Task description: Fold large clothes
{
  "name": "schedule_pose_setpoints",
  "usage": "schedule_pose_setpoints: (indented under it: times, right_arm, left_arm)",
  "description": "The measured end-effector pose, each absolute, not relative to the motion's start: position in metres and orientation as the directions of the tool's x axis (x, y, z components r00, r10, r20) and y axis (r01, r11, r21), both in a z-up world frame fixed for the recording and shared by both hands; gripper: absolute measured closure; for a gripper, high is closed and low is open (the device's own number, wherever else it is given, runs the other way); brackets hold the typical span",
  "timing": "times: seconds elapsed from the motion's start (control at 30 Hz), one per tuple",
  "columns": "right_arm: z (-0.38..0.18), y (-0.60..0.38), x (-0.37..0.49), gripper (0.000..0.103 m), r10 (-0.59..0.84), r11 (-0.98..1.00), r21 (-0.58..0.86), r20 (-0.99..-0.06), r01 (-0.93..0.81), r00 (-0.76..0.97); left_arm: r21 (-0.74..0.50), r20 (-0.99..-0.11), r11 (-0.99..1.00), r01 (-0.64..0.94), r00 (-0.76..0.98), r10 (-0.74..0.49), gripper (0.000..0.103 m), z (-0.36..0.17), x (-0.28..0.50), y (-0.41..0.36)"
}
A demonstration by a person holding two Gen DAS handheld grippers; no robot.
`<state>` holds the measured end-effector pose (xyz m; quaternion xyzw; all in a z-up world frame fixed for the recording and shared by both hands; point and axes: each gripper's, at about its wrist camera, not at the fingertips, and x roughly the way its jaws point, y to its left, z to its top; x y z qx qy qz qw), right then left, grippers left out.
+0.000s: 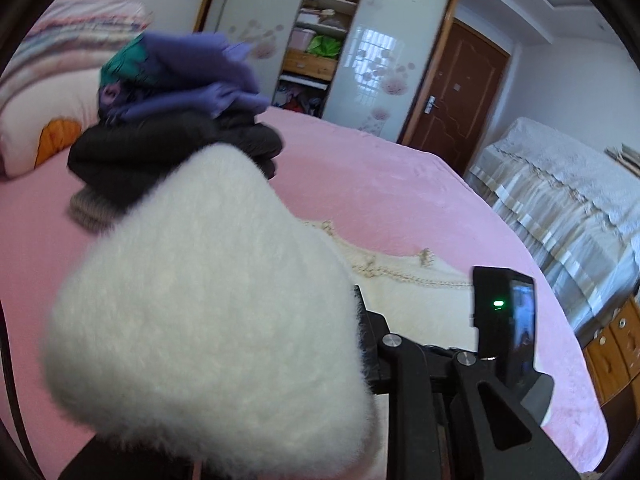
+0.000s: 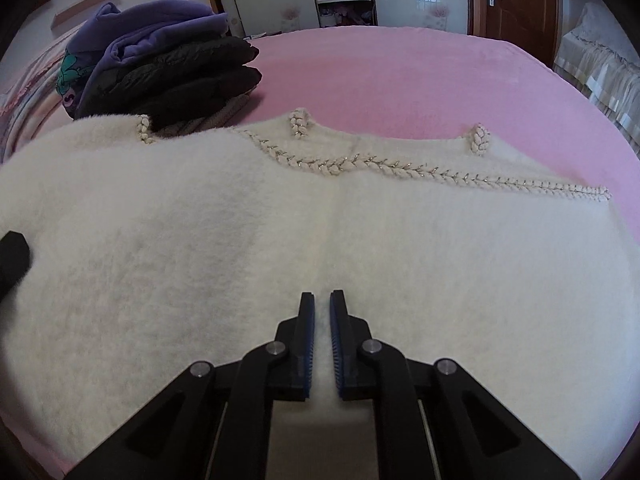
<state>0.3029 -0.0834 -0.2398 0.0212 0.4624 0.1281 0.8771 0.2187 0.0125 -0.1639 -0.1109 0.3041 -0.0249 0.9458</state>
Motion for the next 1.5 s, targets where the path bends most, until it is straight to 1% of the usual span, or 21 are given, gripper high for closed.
schedule_pose_setpoints:
  times: [0.2, 0.27, 0.33, 0.4, 0.5, 0.67, 0.77, 0.87, 0.9, 0.97, 1.0, 1.03, 1.07, 1.1, 1.13, 1.2, 1.27, 1.3, 1.37, 1.43, 1.5]
  right_arm:
    - [-0.238, -0.11, 0.308, 0.095, 0.391, 0.92, 0.342, -0.776, -0.191, 0.494]
    - [-0.233, -0.13, 0.307, 0.099, 0.464, 0.883, 0.435, -0.75, -0.176, 0.471]
    - [-0.22, -0.16, 0.295, 0.099, 0.493, 0.859, 0.488, -0.711, -0.153, 0.502]
    - [-0.208, -0.194, 0.28, 0.099, 0.473, 0.862, 0.49, -0.688, -0.129, 0.549]
    - [-0.199, -0.248, 0.252, 0.099, 0.42, 0.876, 0.477, -0.682, -0.072, 0.598]
    - [-0.207, -0.322, 0.205, 0.099, 0.299, 0.907, 0.418, -0.725, 0.051, 0.62]
    - [-0.218, -0.347, 0.183, 0.099, 0.244, 0.918, 0.382, -0.758, 0.109, 0.605]
    - [-0.227, -0.362, 0.168, 0.099, 0.234, 0.916, 0.379, -0.774, 0.135, 0.588]
    - [-0.227, -0.366, 0.163, 0.099, 0.238, 0.914, 0.384, -0.774, 0.135, 0.587]
    - [-0.223, -0.366, 0.159, 0.099, 0.229, 0.919, 0.372, -0.775, 0.132, 0.589]
    - [-0.22, -0.365, 0.159, 0.099, 0.223, 0.921, 0.366, -0.775, 0.132, 0.591]
    - [-0.216, -0.365, 0.162, 0.098, 0.228, 0.919, 0.372, -0.771, 0.13, 0.595]
    - [-0.212, -0.366, 0.164, 0.098, 0.245, 0.913, 0.39, -0.764, 0.124, 0.597]
    - [-0.209, -0.369, 0.166, 0.098, 0.258, 0.907, 0.404, -0.757, 0.12, 0.6]
    - [-0.203, -0.368, 0.166, 0.096, 0.271, 0.902, 0.417, -0.75, 0.113, 0.604]
    - [-0.193, -0.372, 0.169, 0.09, 0.281, 0.902, 0.422, -0.736, 0.093, 0.616]
    - [-0.179, -0.37, 0.166, 0.073, 0.283, 0.906, 0.417, -0.722, 0.071, 0.631]
    - [-0.17, -0.367, 0.166, 0.07, 0.292, 0.905, 0.422, -0.711, 0.056, 0.64]
    - [-0.155, -0.363, 0.166, 0.058, 0.32, 0.895, 0.445, -0.689, 0.032, 0.65]
    - [-0.142, -0.361, 0.167, 0.052, 0.347, 0.883, 0.469, -0.672, 0.014, 0.654]
    - [-0.134, -0.358, 0.167, 0.045, 0.388, 0.866, 0.499, -0.652, -0.017, 0.652]
  left_arm:
    - [-0.09, -0.559, 0.994, 0.059, 0.823, -0.1, 0.083, -0.14, 0.233, -0.059]
    - [-0.069, -0.561, 0.995, 0.077, 0.821, -0.102, 0.083, -0.133, 0.234, -0.075]
    - [-0.053, -0.564, 0.994, 0.094, 0.819, -0.108, 0.083, -0.127, 0.238, -0.096]
    - [-0.043, -0.566, 0.993, 0.114, 0.816, -0.118, 0.083, -0.124, 0.241, -0.118]
    - [-0.017, -0.568, 0.987, 0.163, 0.811, -0.143, 0.083, -0.126, 0.242, -0.157]
    - [0.065, -0.621, 0.958, 0.279, 0.763, -0.18, 0.083, -0.165, 0.239, -0.229]
    - [0.199, -0.69, 0.914, 0.354, 0.713, -0.126, 0.082, -0.211, 0.228, -0.27]
    - [0.353, -0.642, 0.862, 0.364, 0.764, -0.06, 0.08, -0.234, 0.208, -0.286]
    - [0.369, -0.635, 0.854, 0.365, 0.77, -0.055, 0.079, -0.235, 0.204, -0.285]
    - [0.345, -0.649, 0.86, 0.376, 0.757, -0.071, 0.076, -0.233, 0.201, -0.281]
    - [0.327, -0.658, 0.864, 0.382, 0.748, -0.082, 0.073, -0.23, 0.2, -0.281]
    - [0.304, -0.667, 0.868, 0.393, 0.738, -0.101, 0.067, -0.226, 0.199, -0.277]
    - [0.288, -0.674, 0.868, 0.404, 0.73, -0.117, 0.064, -0.225, 0.201, -0.275]
    - [0.264, -0.684, 0.866, 0.425, 0.715, -0.143, 0.055, -0.222, 0.201, -0.275]
    - [0.239, -0.693, 0.859, 0.453, 0.699, -0.176, 0.046, -0.219, 0.197, -0.275]
    - [0.194, -0.699, 0.846, 0.496, 0.676, -0.235, 0.037, -0.211, 0.184, -0.275]
    - [0.153, -0.705, 0.836, 0.527, 0.651, -0.281, 0.036, -0.199, 0.172, -0.266]
    - [0.137, -0.703, 0.84, 0.525, 0.649, -0.29, 0.036, -0.194, 0.165, -0.261]
    - [0.092, -0.705, 0.857, 0.507, 0.641, -0.304, 0.036, -0.18, 0.157, -0.239]
    - [0.041, -0.699, 0.886, 0.462, 0.647, -0.305, 0.036, -0.166, 0.154, -0.211]
    - [-0.003, -0.692, 0.923, 0.385, 0.665, -0.28, 0.036, -0.155, 0.158, -0.178]
